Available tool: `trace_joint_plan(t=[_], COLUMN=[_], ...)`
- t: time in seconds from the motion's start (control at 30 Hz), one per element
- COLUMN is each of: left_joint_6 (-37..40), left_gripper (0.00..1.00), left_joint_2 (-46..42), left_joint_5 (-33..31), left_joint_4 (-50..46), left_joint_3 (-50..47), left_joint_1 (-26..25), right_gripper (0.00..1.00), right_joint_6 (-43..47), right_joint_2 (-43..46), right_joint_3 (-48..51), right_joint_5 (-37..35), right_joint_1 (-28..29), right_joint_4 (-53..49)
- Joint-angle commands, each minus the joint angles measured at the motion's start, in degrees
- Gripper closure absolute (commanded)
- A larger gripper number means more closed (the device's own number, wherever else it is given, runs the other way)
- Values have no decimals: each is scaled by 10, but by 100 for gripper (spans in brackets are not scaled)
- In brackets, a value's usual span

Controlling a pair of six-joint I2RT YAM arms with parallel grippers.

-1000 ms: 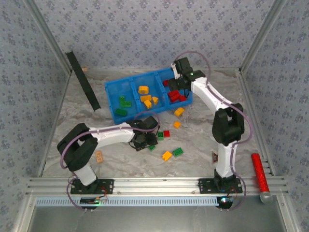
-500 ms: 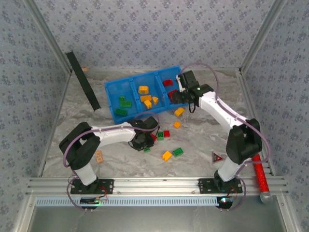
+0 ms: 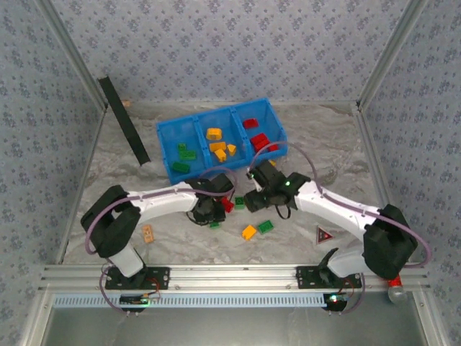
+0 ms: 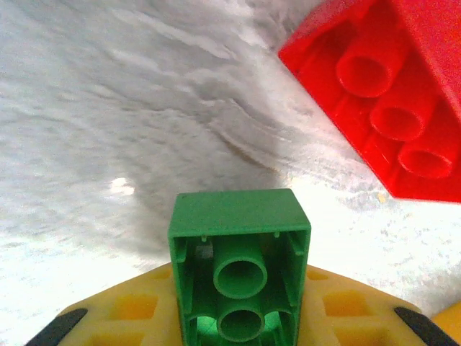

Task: Sort the legos into containers by color
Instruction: Pick up the lego from the middle-left of the table, then pick up the lego from the bottom-center of the table, then place the lego in the container.

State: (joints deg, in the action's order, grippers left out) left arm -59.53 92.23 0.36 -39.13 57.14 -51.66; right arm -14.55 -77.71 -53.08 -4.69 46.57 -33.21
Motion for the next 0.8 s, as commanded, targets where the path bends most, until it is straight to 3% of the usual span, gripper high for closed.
trace_joint_plan(t=[0.0,0.37,0.77], left_joint_6=[67,163,213], left_gripper=[85,85,85], left_joint_2=[-62,-111,-14], left_joint_5=[-28,-66,-65], left_joint_4=[-66,-61,-4], left_joint_3=[60,147,199], left_joint_1=[31,170,271], right_gripper=[28,20,13], right_joint_6=[-25,-82,-72], right_joint_2=[34,11,-58], right_joint_3=[20,55,56], right_joint_5=[-7,-26,-41], right_joint_1=[39,156,189], right_joint_4=[-9,-15,-19])
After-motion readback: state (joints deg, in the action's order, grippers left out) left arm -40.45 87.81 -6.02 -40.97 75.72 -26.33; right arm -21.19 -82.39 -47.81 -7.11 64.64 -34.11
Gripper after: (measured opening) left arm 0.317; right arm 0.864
